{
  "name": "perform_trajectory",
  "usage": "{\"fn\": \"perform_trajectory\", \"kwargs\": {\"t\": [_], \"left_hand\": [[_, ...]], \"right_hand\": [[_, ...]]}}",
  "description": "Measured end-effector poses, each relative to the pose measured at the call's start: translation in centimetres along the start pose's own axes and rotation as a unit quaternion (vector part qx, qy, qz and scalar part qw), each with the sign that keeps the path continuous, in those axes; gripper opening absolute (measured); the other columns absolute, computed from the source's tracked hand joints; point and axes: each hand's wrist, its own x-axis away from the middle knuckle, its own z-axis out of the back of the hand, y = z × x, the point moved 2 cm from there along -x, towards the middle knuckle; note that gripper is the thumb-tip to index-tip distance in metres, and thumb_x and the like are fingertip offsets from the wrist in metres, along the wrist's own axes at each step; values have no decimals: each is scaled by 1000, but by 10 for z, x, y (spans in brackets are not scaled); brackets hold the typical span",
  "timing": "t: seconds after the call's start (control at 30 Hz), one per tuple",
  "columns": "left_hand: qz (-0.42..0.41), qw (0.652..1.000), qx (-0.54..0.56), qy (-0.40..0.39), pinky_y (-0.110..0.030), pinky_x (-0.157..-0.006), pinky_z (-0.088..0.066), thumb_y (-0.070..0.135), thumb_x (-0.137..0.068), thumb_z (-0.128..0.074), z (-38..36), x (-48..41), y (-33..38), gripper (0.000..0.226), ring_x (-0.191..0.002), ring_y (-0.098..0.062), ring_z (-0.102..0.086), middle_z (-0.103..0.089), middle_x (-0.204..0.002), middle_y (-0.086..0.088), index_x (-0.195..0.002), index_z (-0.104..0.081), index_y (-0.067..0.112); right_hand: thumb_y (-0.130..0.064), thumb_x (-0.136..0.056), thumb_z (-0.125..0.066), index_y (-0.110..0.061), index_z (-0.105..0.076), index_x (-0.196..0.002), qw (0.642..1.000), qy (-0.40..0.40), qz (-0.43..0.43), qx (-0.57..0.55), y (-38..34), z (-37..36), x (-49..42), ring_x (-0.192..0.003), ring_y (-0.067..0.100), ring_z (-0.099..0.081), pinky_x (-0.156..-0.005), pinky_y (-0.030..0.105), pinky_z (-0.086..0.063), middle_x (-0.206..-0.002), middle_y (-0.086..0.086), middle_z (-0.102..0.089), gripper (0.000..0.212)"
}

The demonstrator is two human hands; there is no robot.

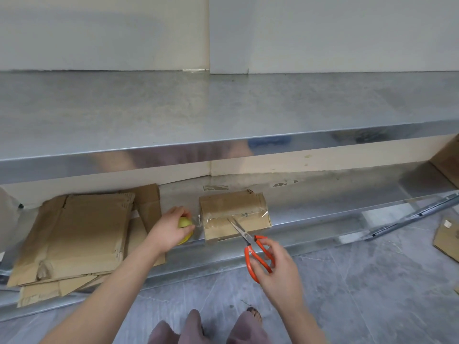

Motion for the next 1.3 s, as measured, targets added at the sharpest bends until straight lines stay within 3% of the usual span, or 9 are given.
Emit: {"fn": "perform_trajectory", "kwargs": {"t": [0.1,0.2,0.37,0.53,0.7,0.83,0.97,1.13,1.3], "left_hand": [[13,1000,7,10,-31,-78,-43,26,-83,-70,-2,3,4,22,-89,-21,-54,-55,-98,-2,-97,-56,19],[25,999,14,25,-29,-77,-40,23,-81,-72,-3,6,11,22,-91,-21,-54,-56,-97,-1,-98,-59,16],[49,997,21,61,-24,-73,-32,17,-79,-74,-4,11,19,20,-91,-18,-52,-60,-98,-2,-96,-61,16],[85,993,30,70,-28,-76,-38,21,-79,-74,-8,16,27,19,-92,-19,-54,-60,-98,1,-89,-58,25],[104,992,9,75,-27,-75,-35,22,-79,-75,-9,19,33,20,-91,-18,-52,-59,-100,0,-90,-58,25],[102,992,-1,71,-27,-76,-36,23,-80,-73,-5,22,34,18,-93,-18,-52,-59,-102,-1,-91,-59,24],[93,993,1,67,-27,-78,-37,24,-81,-73,-2,23,38,18,-94,-18,-52,-59,-103,-1,-92,-59,23],[76,996,-2,51,-26,-77,-36,27,-83,-71,1,28,38,21,-95,-17,-52,-56,-104,1,-99,-58,21],[66,997,-13,43,-26,-78,-38,24,-84,-71,7,29,24,22,-96,-17,-52,-56,-106,1,-101,-58,18]], "right_hand": [[-59,-85,-61,-49,-51,-120,998,42,1,36,17,27,-32,-105,-2,-60,-86,33,-54,-115,-29,-57,38],[-45,-88,-64,-36,-50,-127,993,64,-9,97,41,45,-72,-116,15,-57,-93,47,-49,-125,-13,-58,43],[-40,-89,-60,-25,-45,-137,977,3,-54,207,71,51,-137,-125,26,-48,-97,45,-42,-134,3,-52,53],[-38,-93,-56,-24,-36,-146,965,-93,-29,245,86,46,-171,-133,26,-40,-102,49,-41,-147,4,-41,59],[-45,-99,-40,-41,-12,-153,929,-124,69,342,98,50,-157,-145,17,-19,-105,47,-36,-161,-11,-15,62],[-54,-100,-30,-38,-23,-152,954,-100,124,254,87,52,-125,-147,15,-21,-114,43,-29,-160,-6,-23,55],[-64,-95,-33,-44,-22,-150,968,-102,164,158,47,21,-102,-146,13,-19,-114,39,-26,-160,-8,-20,59],[-50,-101,-32,-36,-16,-154,981,-129,84,118,23,-16,-110,-148,18,-17,-107,35,-39,-163,-13,2,57],[-45,-102,-37,-32,-22,-154,976,-149,98,126,26,-23,-122,-145,20,-26,-105,37,-42,-163,-13,2,56]]}}
